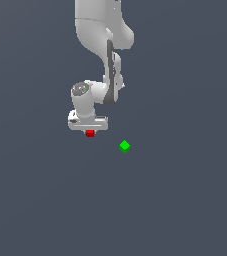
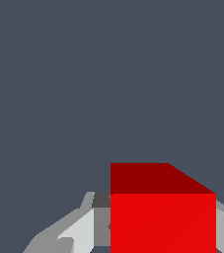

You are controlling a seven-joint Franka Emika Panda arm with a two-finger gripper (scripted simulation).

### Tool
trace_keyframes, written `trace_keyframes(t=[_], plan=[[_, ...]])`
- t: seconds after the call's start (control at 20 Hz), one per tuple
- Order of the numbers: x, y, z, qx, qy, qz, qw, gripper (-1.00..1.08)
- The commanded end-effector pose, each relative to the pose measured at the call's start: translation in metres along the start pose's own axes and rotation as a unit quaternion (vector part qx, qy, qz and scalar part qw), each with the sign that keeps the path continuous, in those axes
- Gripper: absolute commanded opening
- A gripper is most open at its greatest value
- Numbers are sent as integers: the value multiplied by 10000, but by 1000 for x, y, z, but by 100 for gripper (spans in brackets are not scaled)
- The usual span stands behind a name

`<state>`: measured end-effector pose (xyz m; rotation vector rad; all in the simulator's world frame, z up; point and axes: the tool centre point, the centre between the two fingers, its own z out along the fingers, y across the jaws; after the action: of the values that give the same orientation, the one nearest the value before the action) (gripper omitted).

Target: Stack the red cube on top of the green cube.

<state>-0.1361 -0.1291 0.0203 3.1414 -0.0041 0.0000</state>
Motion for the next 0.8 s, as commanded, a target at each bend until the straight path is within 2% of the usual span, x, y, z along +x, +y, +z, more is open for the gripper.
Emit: trace_keyframes(t=[0.0,0.4,0.75], plan=[[0,0,0,0,0,-4,10000,-100],[0,-1,-15,0,0,-4,10000,-100],[-1,-1,-53,0,0,-4,10000,-100]])
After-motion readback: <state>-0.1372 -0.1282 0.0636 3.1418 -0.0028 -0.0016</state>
